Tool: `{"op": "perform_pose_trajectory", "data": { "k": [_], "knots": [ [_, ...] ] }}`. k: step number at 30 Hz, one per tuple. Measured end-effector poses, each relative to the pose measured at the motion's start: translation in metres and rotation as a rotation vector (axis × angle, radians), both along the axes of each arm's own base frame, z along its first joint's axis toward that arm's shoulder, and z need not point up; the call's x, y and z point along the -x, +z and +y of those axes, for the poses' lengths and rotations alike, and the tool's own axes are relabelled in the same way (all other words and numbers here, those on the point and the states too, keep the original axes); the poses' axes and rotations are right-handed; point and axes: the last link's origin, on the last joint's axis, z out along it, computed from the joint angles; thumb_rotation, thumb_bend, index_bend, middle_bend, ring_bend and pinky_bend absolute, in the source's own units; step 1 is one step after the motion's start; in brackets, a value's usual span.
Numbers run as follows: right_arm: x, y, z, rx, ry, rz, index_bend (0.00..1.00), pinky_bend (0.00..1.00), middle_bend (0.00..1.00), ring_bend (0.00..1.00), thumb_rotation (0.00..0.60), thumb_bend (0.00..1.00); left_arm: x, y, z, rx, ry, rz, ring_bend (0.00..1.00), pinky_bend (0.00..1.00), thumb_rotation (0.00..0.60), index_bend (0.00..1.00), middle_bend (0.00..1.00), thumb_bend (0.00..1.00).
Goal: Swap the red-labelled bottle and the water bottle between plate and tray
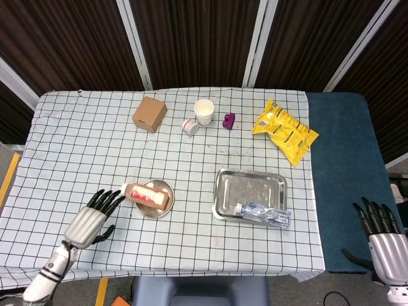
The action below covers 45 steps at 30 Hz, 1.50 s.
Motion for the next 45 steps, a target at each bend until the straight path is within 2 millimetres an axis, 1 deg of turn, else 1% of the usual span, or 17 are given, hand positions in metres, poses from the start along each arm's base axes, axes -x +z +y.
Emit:
{"op": "perform_pose_trajectory", "data": {
  "k": [3, 4, 8, 12, 18, 19, 21, 22, 24, 25, 27, 29, 31, 34, 37, 40, 45],
  "knots": [
    [0.001, -0.002, -0.002, -0.001, -0.013, 0.007, 0.0, 0.0, 0.0, 0.0, 0.6, 0.2, -0.02, -0.022, 0.025, 0.045, -0.025, -0.007, 0.0, 0.06, 0.6, 0.0, 0.0, 0.45],
    [0.002, -0.002, -0.003, -0.001, -0.018, 0.01, 0.0, 0.0, 0.0, 0.0, 0.6, 0.2, -0.024, -0.027, 0.031, 0.054, -0.03, 0.002, 0.0, 0.06, 0.6, 0.0, 0.0, 0.45],
    [0.004, -0.003, -0.005, -0.011, -0.037, 0.022, 0.0, 0.0, 0.0, 0.0, 0.6, 0.2, -0.027, -0.043, 0.048, 0.066, -0.041, 0.078, 0.0, 0.06, 0.6, 0.0, 0.0, 0.45],
    [0.006, -0.003, -0.006, -0.021, -0.062, 0.031, 0.0, 0.0, 0.0, 0.0, 0.6, 0.2, -0.034, -0.059, 0.064, 0.1, -0.017, 0.096, 0.0, 0.06, 0.6, 0.0, 0.0, 0.45],
    [0.006, 0.001, -0.007, -0.016, -0.069, 0.02, 0.0, 0.0, 0.0, 0.0, 0.6, 0.2, -0.04, -0.076, 0.08, 0.123, -0.006, 0.129, 0.0, 0.06, 0.6, 0.0, 0.01, 0.45],
    [0.006, 0.001, -0.007, -0.013, -0.069, 0.018, 0.0, 0.0, 0.0, 0.0, 0.6, 0.2, -0.039, -0.077, 0.082, 0.125, -0.002, 0.135, 0.0, 0.07, 0.6, 0.03, 0.04, 0.45],
    [0.007, 0.003, -0.007, -0.005, -0.071, 0.015, 0.0, 0.0, 0.0, 0.0, 0.6, 0.2, -0.039, -0.079, 0.085, 0.126, 0.006, 0.144, 0.08, 0.12, 0.6, 0.18, 0.17, 0.45],
    [0.007, 0.004, -0.007, -0.003, -0.071, 0.013, 0.0, 0.0, 0.0, 0.0, 0.6, 0.2, -0.04, -0.079, 0.086, 0.125, 0.009, 0.144, 0.16, 0.17, 0.6, 0.29, 0.29, 0.45],
    [0.007, 0.005, -0.006, 0.0, -0.071, 0.012, 0.0, 0.0, 0.0, 0.0, 0.6, 0.2, -0.042, -0.08, 0.087, 0.122, 0.008, 0.137, 0.34, 0.31, 0.6, 0.5, 0.51, 0.45],
    [0.007, 0.005, -0.006, -0.001, -0.07, 0.012, 0.0, 0.0, 0.0, 0.0, 0.6, 0.2, -0.043, -0.08, 0.087, 0.119, 0.004, 0.133, 0.41, 0.37, 0.6, 0.57, 0.59, 0.46],
    [0.007, 0.004, -0.006, -0.003, -0.071, 0.012, 0.0, 0.0, 0.0, 0.0, 0.6, 0.2, -0.046, -0.08, 0.088, 0.109, -0.012, 0.123, 0.53, 0.48, 0.6, 0.7, 0.72, 0.47],
    [0.007, 0.004, -0.006, -0.005, -0.071, 0.014, 0.0, 0.0, 0.0, 0.0, 0.6, 0.2, -0.048, -0.081, 0.089, 0.102, -0.029, 0.116, 0.6, 0.56, 0.6, 0.77, 0.79, 0.49],
    [0.007, 0.003, -0.007, -0.009, -0.074, 0.017, 0.0, 0.0, 0.0, 0.0, 0.6, 0.2, -0.051, -0.08, 0.092, 0.096, -0.042, 0.106, 0.63, 0.61, 0.6, 0.8, 0.82, 0.5],
    [0.008, 0.0, -0.009, -0.018, -0.075, 0.021, 0.0, 0.0, 0.0, 0.0, 0.6, 0.2, -0.059, -0.077, 0.097, 0.073, -0.071, 0.085, 0.63, 0.64, 0.6, 0.8, 0.83, 0.5],
    [0.009, -0.003, -0.011, -0.034, -0.085, 0.027, 0.0, 0.0, 0.0, 0.0, 0.6, 0.2, -0.075, -0.07, 0.107, 0.035, -0.12, 0.05, 0.63, 0.66, 0.6, 0.8, 0.83, 0.5],
    [0.012, -0.005, -0.016, -0.036, -0.101, 0.029, 0.0, 0.0, 0.0, 0.0, 0.6, 0.2, -0.091, -0.068, 0.123, 0.022, -0.14, 0.021, 0.63, 0.66, 0.6, 0.81, 0.82, 0.5],
    [0.017, -0.007, -0.024, -0.041, -0.125, 0.028, 0.0, 0.0, 0.0, 0.0, 0.6, 0.2, -0.108, -0.079, 0.155, 0.02, -0.134, 0.01, 0.62, 0.62, 0.6, 0.79, 0.8, 0.49]
  ]
}}
